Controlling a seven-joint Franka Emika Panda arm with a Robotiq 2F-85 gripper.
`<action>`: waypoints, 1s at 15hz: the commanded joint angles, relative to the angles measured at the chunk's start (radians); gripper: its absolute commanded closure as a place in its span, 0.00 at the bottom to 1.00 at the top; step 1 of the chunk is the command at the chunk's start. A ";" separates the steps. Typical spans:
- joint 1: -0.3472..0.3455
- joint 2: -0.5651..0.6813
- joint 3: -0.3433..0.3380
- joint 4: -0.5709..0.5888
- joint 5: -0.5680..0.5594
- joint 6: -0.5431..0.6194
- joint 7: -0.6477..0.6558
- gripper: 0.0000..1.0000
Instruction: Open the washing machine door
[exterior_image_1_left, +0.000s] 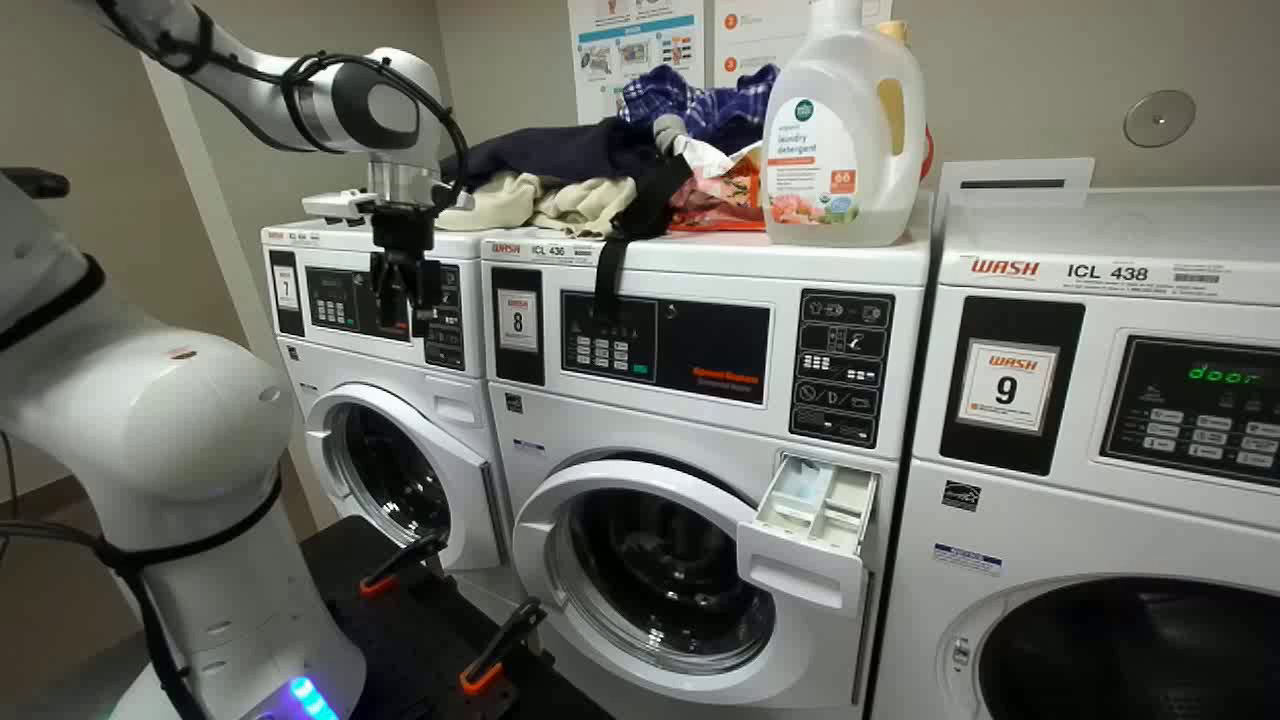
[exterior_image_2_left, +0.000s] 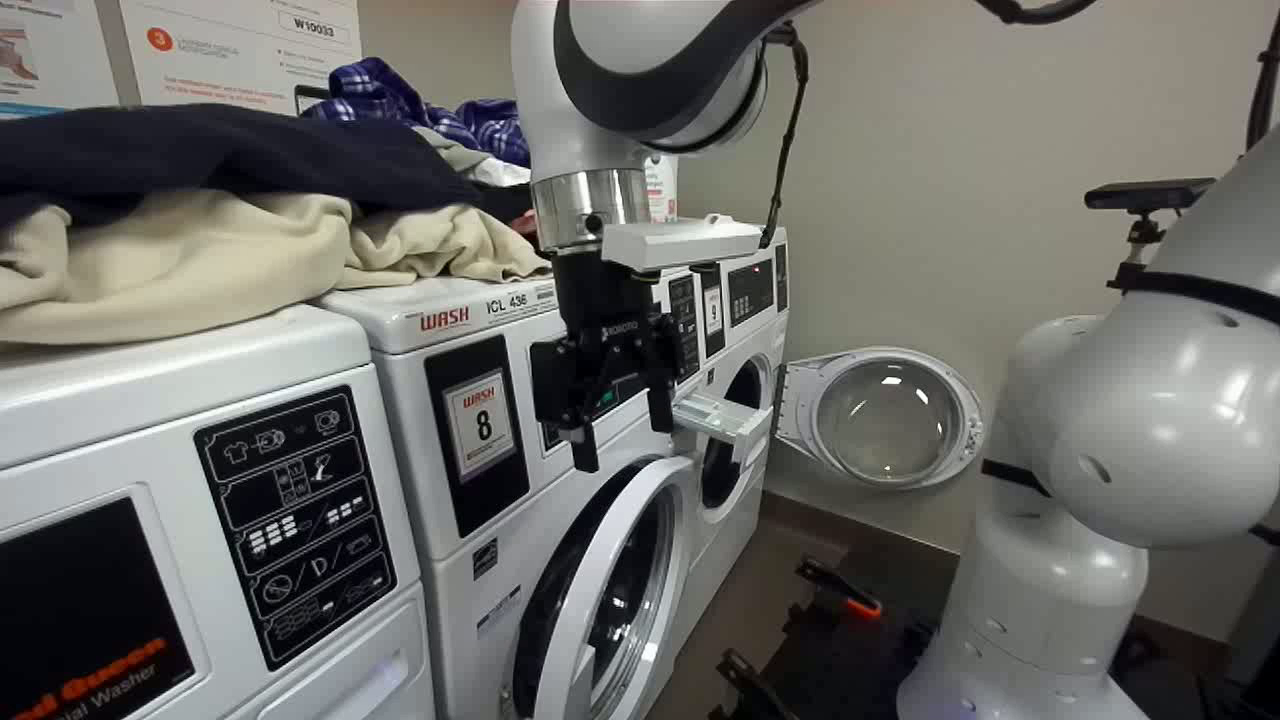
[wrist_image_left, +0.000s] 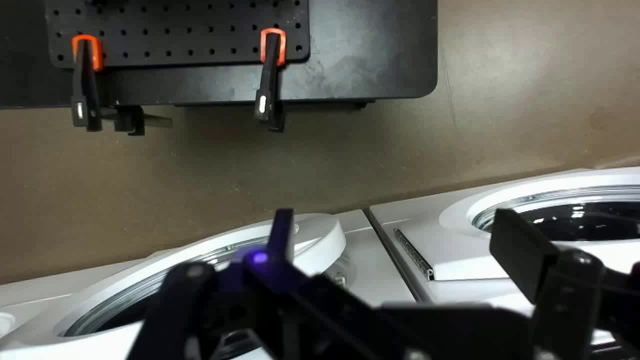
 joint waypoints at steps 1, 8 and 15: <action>0.005 0.001 -0.005 0.002 -0.002 -0.002 0.002 0.00; -0.085 -0.010 -0.059 -0.078 -0.018 0.168 0.065 0.00; -0.186 0.038 -0.110 -0.173 -0.032 0.442 0.125 0.00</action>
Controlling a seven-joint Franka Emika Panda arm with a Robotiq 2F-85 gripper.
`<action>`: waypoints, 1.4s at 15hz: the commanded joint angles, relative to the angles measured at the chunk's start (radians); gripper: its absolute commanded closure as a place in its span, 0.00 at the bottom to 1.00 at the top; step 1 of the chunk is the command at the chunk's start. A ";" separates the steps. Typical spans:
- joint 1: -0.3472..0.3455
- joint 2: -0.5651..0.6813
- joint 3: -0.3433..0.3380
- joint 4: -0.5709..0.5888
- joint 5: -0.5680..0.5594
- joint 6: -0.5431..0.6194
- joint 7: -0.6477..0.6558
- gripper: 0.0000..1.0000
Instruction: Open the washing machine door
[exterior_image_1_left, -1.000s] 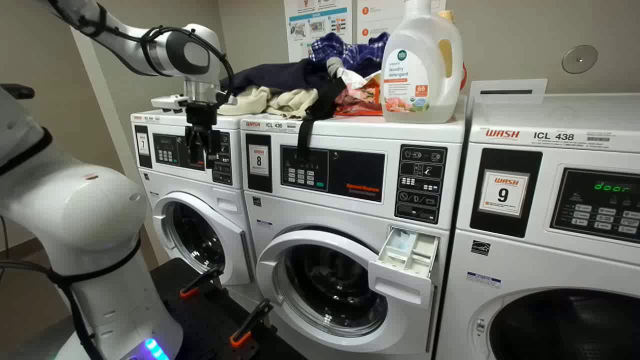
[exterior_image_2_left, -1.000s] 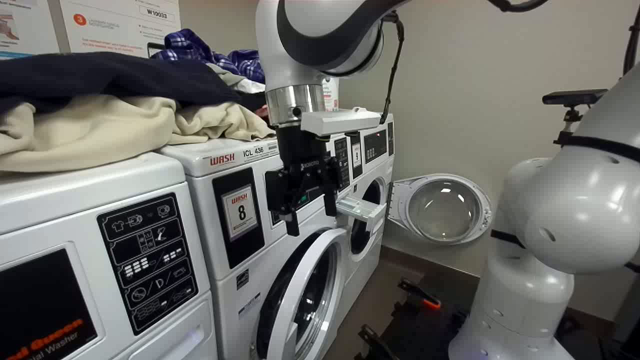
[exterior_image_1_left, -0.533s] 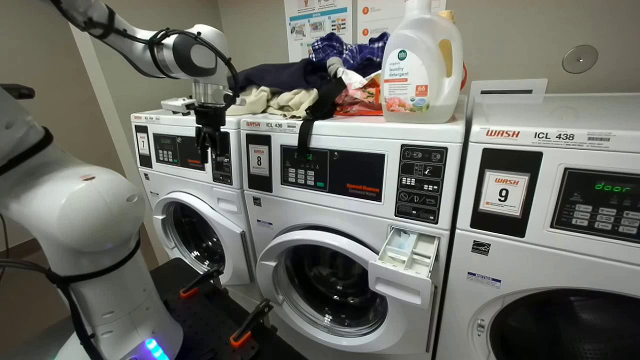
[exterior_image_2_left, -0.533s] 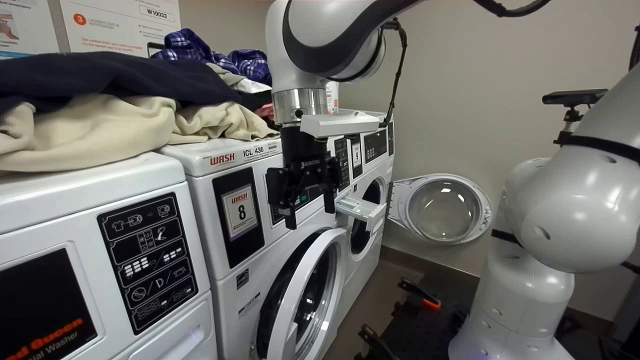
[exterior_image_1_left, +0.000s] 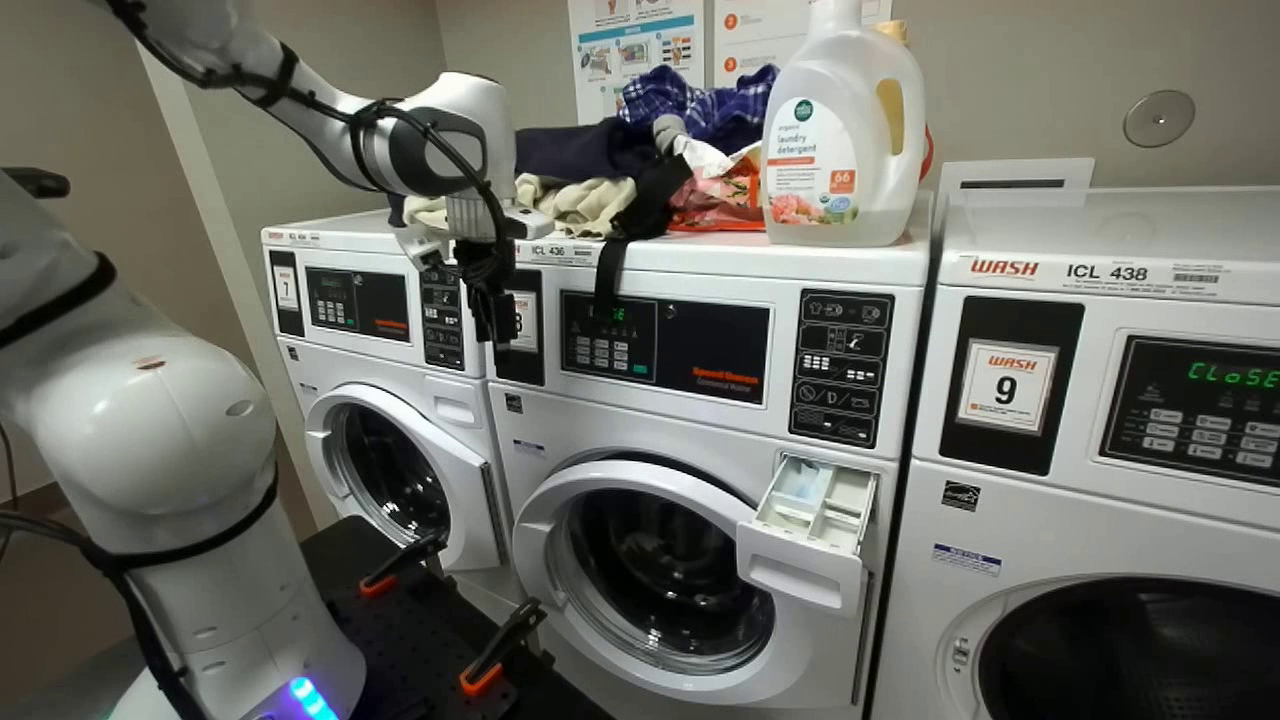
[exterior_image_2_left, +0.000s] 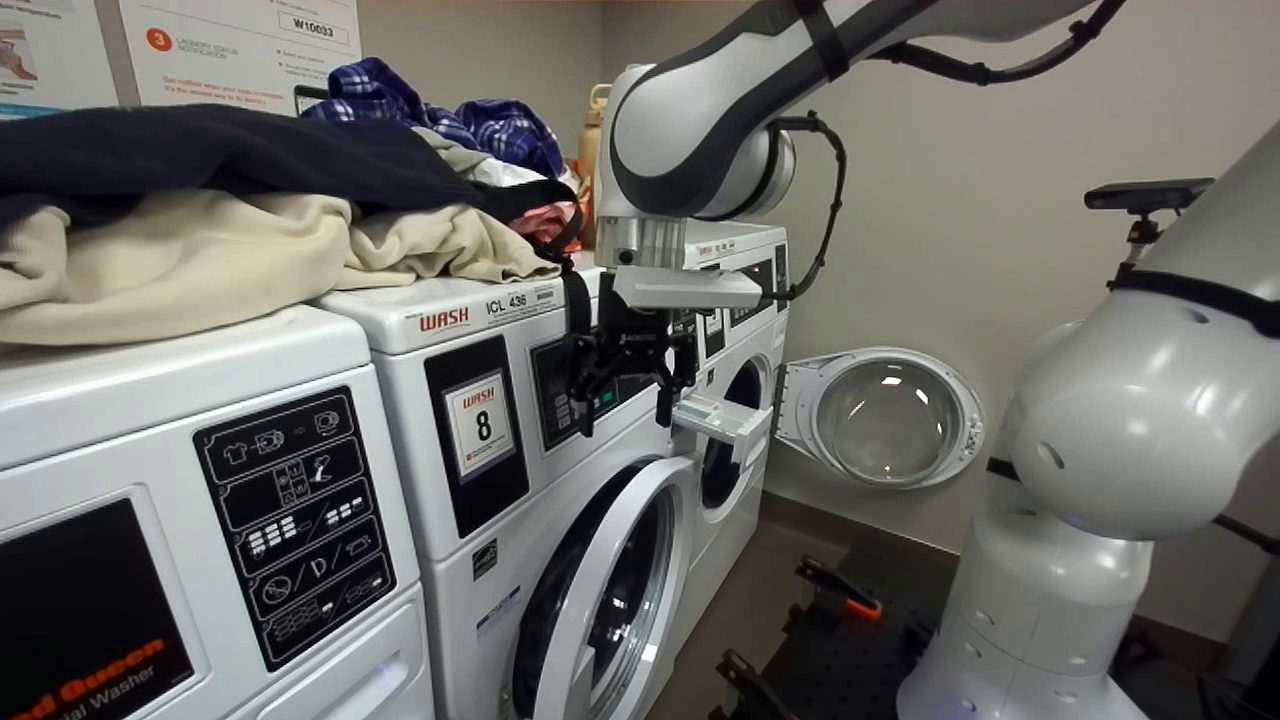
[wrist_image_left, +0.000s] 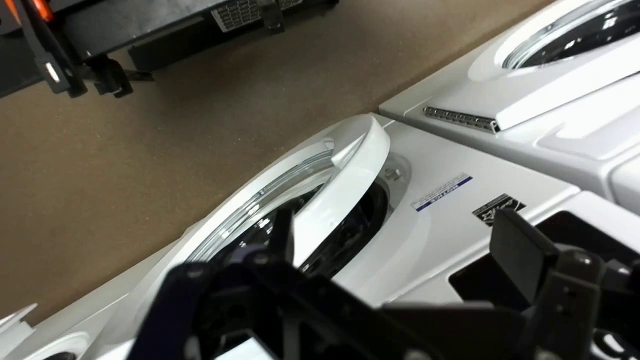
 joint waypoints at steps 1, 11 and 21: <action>-0.033 0.034 -0.007 -0.047 -0.020 0.125 0.067 0.00; -0.128 0.207 -0.003 -0.114 -0.148 0.492 0.304 0.00; -0.152 0.409 -0.030 -0.110 -0.447 0.716 0.669 0.00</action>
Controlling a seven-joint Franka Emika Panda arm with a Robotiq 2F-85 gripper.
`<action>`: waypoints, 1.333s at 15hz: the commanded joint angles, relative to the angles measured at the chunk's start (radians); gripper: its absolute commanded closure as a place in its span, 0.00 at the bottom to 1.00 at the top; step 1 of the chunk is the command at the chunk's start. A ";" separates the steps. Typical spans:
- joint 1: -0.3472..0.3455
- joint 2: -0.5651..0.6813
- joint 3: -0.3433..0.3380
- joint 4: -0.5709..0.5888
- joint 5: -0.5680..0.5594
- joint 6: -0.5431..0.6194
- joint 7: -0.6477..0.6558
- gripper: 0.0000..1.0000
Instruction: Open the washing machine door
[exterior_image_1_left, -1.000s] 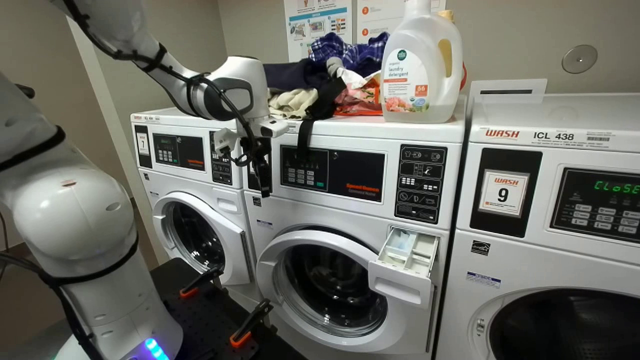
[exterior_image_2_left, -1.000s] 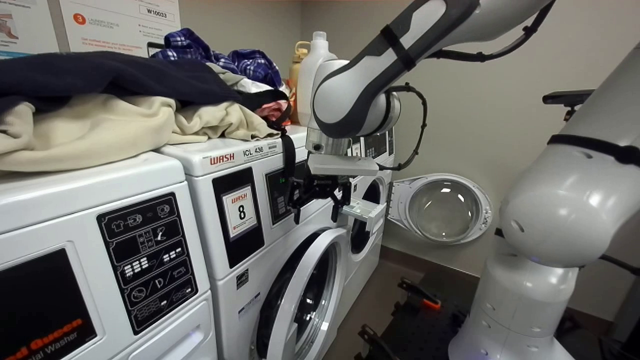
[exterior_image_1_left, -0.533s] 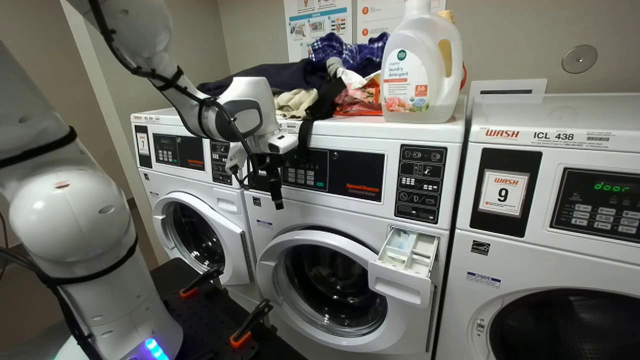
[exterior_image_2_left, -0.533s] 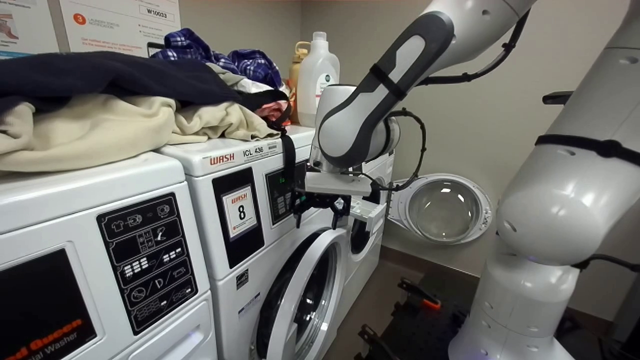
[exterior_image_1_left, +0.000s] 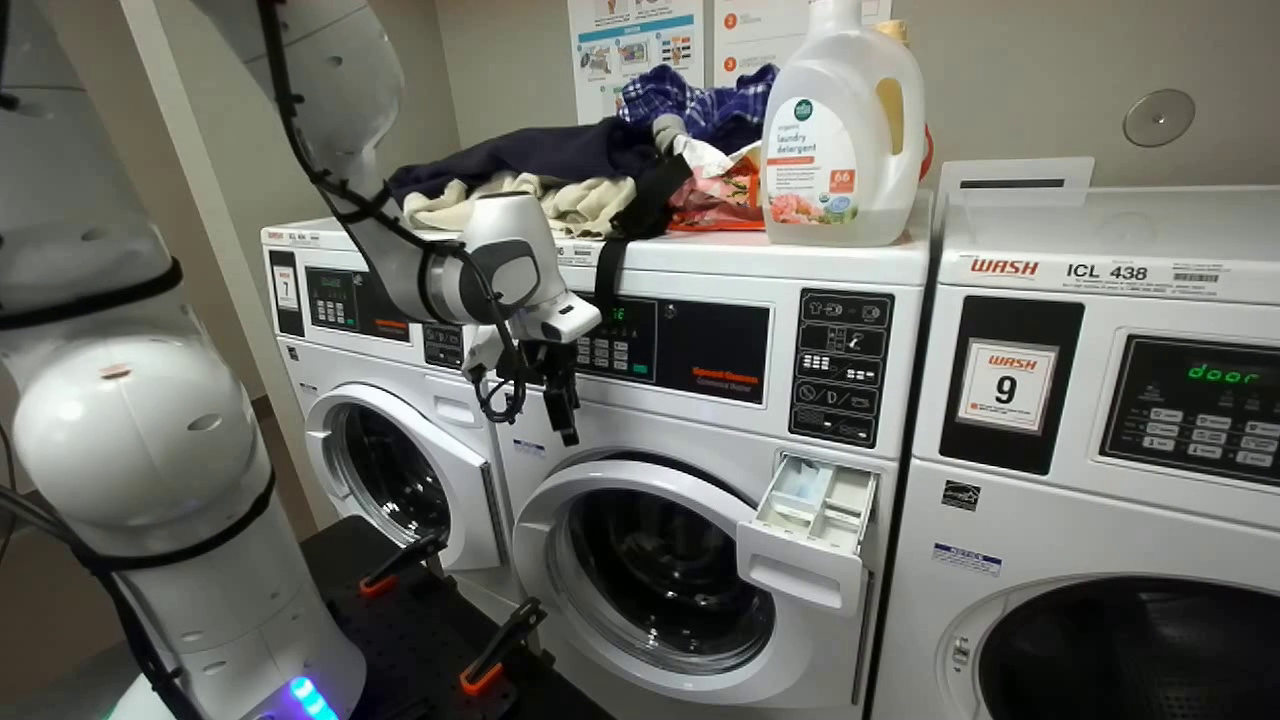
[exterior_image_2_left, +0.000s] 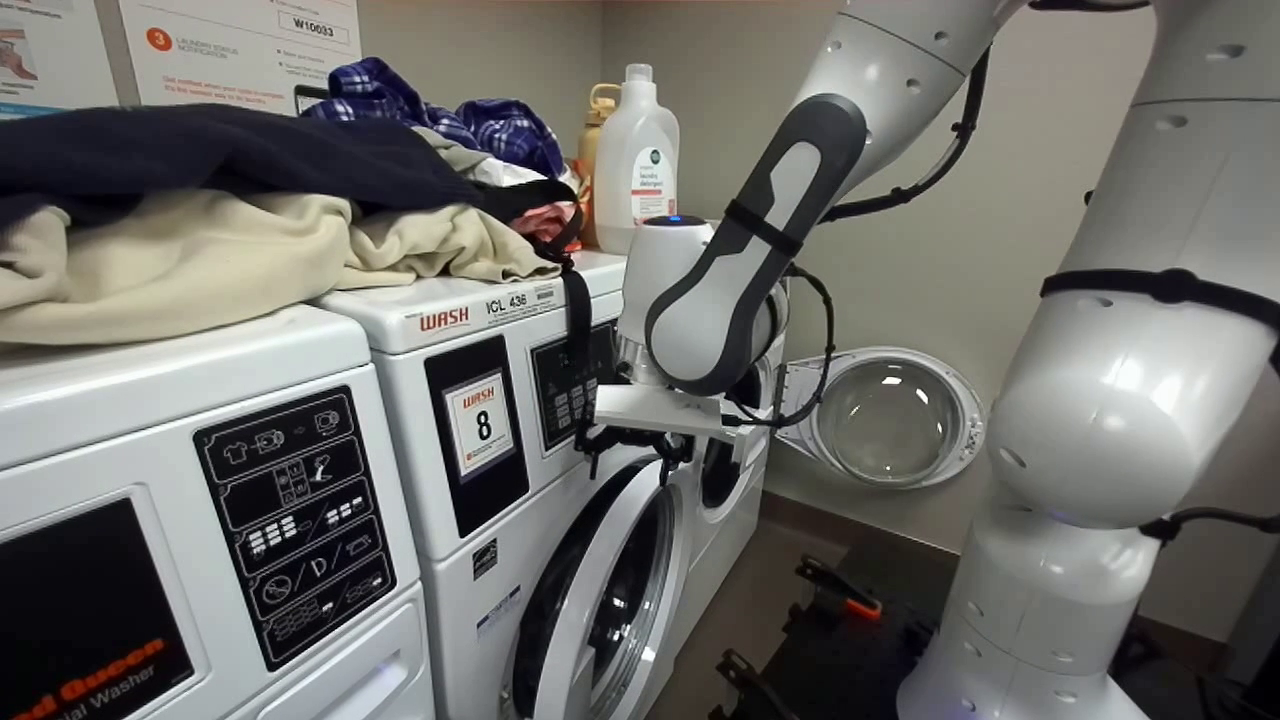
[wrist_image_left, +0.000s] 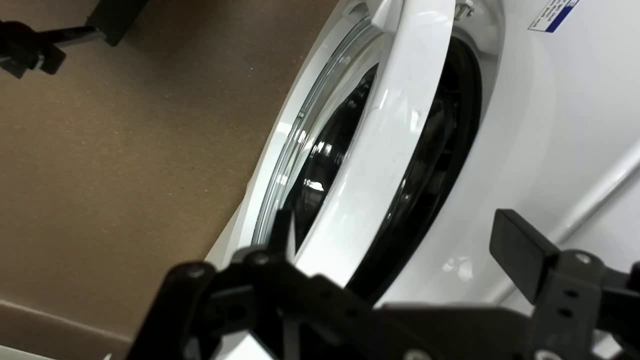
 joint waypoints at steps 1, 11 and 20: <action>-0.028 0.066 0.003 0.005 -0.137 0.075 0.157 0.00; -0.022 0.161 -0.044 0.006 -0.287 0.191 0.316 0.00; -0.035 0.250 -0.064 0.026 -0.287 0.232 0.312 0.00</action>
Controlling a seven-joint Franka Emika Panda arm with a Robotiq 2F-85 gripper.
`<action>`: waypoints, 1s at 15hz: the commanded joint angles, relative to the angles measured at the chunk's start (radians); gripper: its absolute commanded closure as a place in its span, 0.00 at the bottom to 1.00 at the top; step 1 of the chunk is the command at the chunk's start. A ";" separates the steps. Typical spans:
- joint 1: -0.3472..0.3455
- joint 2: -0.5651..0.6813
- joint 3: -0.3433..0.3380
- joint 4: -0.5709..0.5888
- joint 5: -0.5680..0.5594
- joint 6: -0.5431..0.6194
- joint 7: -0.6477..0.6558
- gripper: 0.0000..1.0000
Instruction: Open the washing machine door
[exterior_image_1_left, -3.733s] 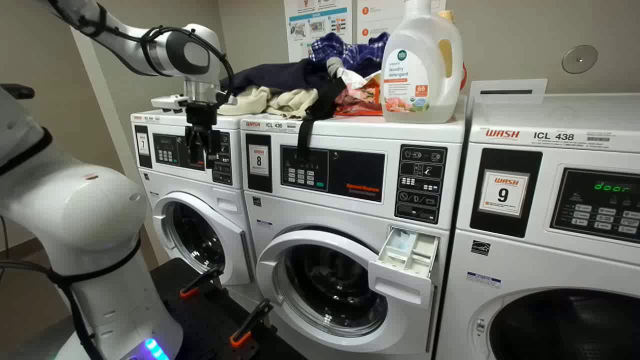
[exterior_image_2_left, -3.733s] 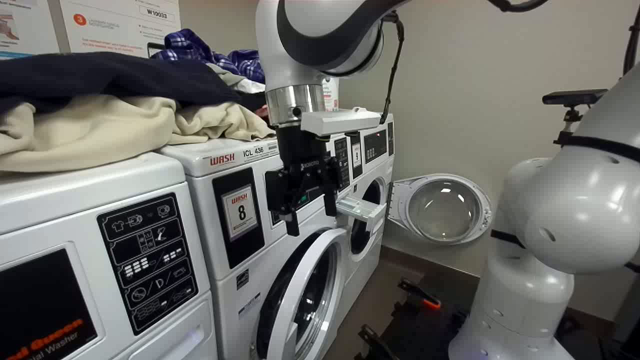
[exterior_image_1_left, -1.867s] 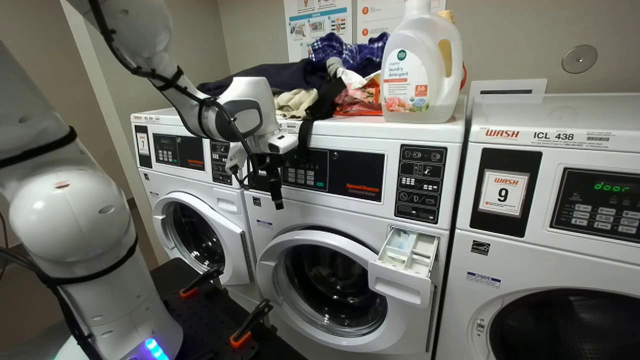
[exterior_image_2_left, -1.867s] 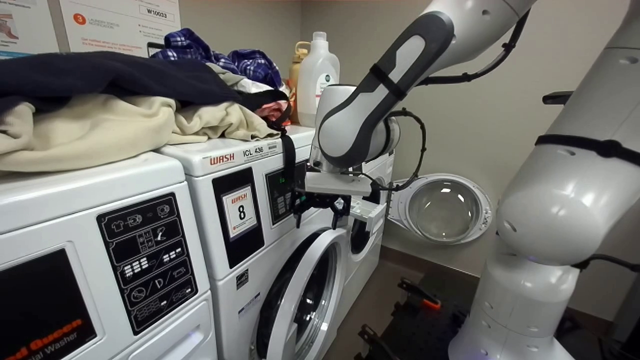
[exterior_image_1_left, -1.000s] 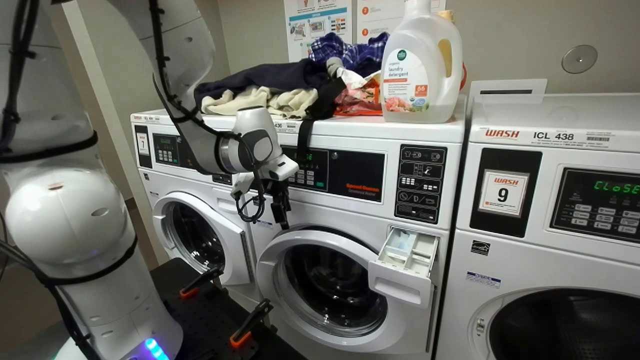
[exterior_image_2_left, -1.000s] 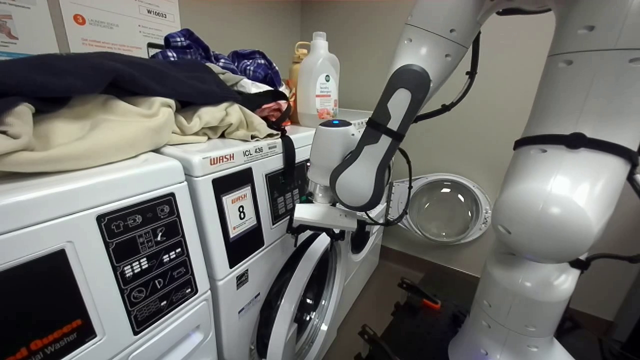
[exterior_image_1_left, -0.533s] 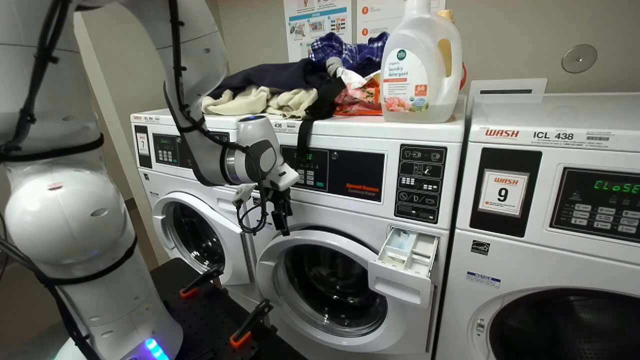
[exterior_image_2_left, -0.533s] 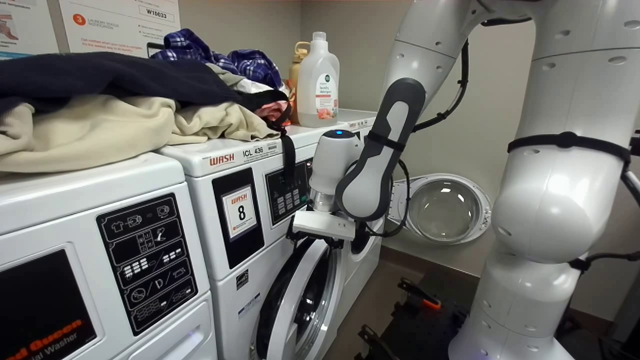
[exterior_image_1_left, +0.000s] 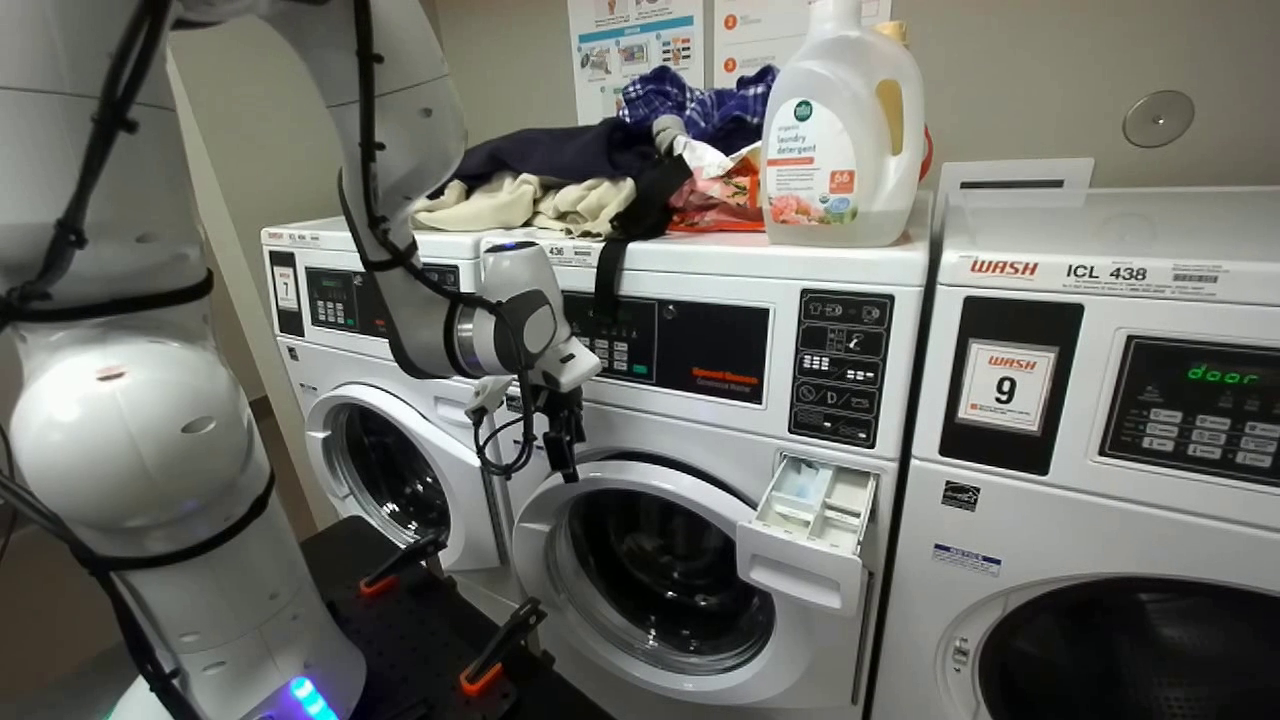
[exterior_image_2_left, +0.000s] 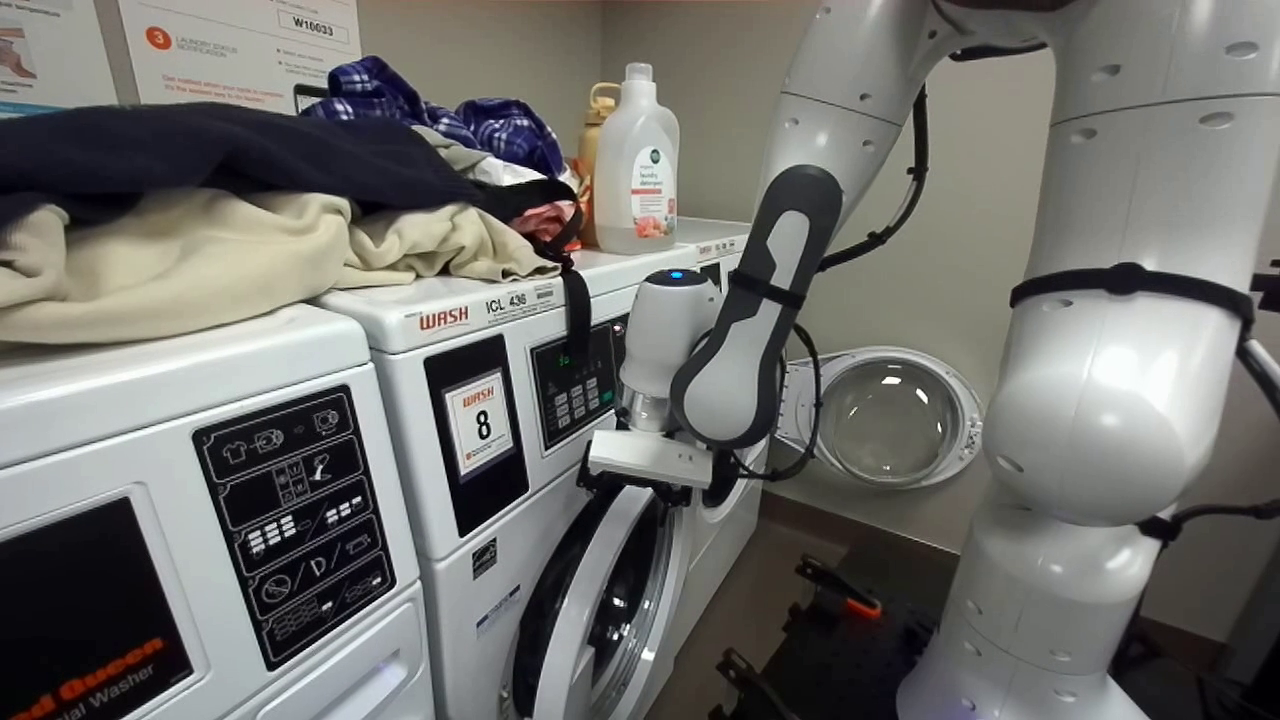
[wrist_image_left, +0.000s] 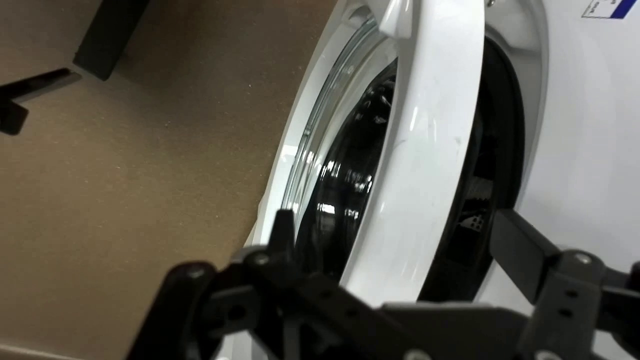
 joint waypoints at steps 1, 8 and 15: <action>-0.017 0.062 -0.014 0.011 -0.004 0.066 -0.011 0.00; -0.009 0.177 -0.070 0.046 -0.018 0.180 -0.028 0.00; 0.011 0.306 -0.087 0.125 0.000 0.190 -0.019 0.00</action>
